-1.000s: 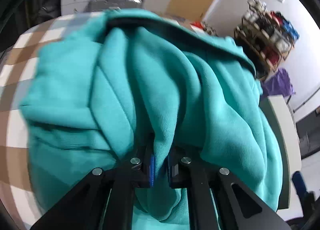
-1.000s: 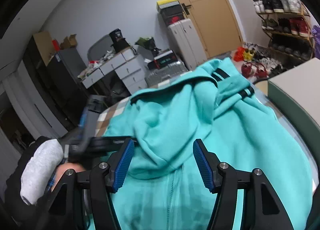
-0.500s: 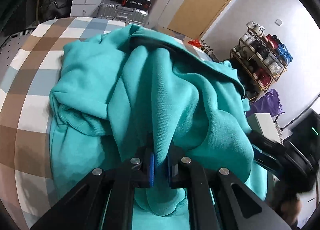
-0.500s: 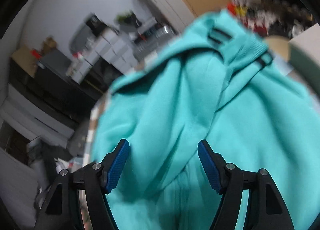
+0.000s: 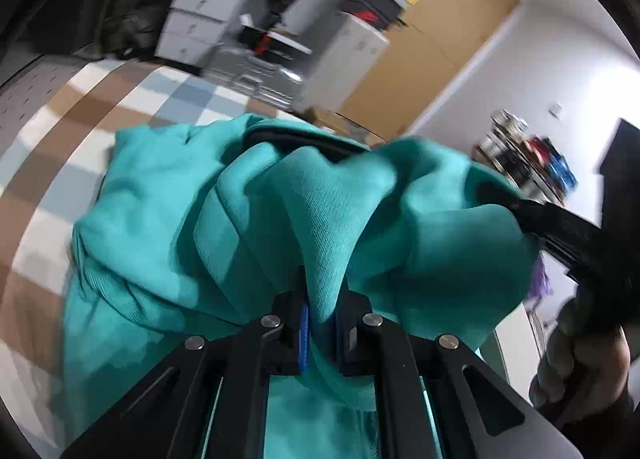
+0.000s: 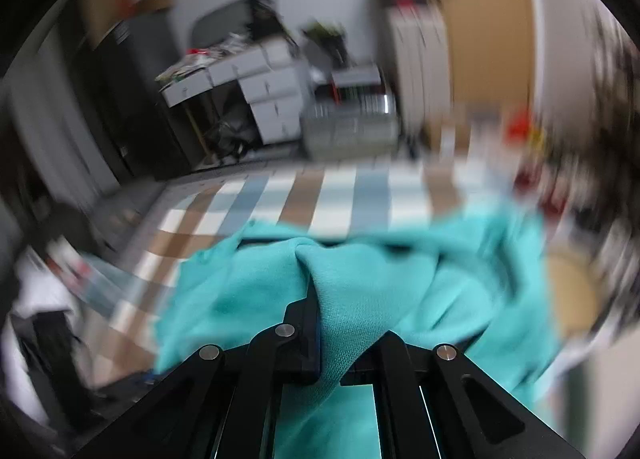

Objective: Fold large clothes
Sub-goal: 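Pinch the folded hoodie with the left gripper and press it flat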

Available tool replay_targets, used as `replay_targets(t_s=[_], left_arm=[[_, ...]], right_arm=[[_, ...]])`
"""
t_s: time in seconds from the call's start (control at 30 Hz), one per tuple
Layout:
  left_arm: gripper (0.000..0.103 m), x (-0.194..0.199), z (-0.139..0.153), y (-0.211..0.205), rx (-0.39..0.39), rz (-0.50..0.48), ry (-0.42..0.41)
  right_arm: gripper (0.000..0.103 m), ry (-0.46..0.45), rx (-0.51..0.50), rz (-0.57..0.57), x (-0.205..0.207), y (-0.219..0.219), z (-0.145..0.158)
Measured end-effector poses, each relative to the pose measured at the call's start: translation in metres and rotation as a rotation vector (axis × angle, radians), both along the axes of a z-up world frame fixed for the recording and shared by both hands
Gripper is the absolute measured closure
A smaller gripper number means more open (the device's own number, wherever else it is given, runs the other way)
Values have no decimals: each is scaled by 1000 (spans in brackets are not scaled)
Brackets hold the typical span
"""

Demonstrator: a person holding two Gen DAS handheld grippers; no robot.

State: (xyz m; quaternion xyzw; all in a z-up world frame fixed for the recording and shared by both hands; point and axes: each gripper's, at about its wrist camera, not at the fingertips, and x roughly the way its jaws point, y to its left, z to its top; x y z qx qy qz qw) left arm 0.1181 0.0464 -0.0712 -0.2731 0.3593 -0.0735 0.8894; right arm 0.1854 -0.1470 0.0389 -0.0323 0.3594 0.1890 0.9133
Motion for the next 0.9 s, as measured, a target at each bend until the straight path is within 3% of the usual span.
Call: replay_targets(t_s=[0.13, 0.2, 0.3, 0.4, 0.47, 0.5, 0.53, 0.57, 0.6, 0.7, 0.8, 0.87, 0.9], left_arm=[[98, 5, -29, -14, -30, 10, 115], [97, 5, -44, -16, -70, -25, 180], [95, -3, -34, -18, -32, -75, 161], [87, -12, -18, -20, 33, -125, 146], [84, -20, -7, -21, 101, -156, 118], [75, -23, -4, -21, 138, -163, 102], [68, -30, 3, -20, 180, -153, 80], [52, -33, 5, -18, 196, -142, 57], [42, -36, 8, -14, 200, -134, 36], [42, -37, 4, -2, 196, -120, 25], [42, -34, -4, 5, 234, -104, 52], [42, -31, -6, 7, 235, -102, 66], [42, -28, -8, 8, 235, -98, 79]], right_arm=[[100, -9, -112, -34, -8, -9, -40], [100, 74, -110, -80, -6, -29, -69], [95, 238, -33, -97, -8, -56, -96], [71, 288, -35, -124, -24, -69, -101], [70, 312, -28, -118, -31, -74, -96], [68, 301, -31, -125, -36, -78, -89], [55, 288, -40, -143, -41, -81, -82], [44, 272, -53, -165, -44, -82, -76], [43, 241, -67, -179, -48, -81, -69], [42, 140, -106, -125, -59, -64, -41], [36, 70, -118, -40, -71, -36, -20], [23, 32, -150, -2, -74, -15, -16], [23, 43, -169, 46, -74, 0, -20]])
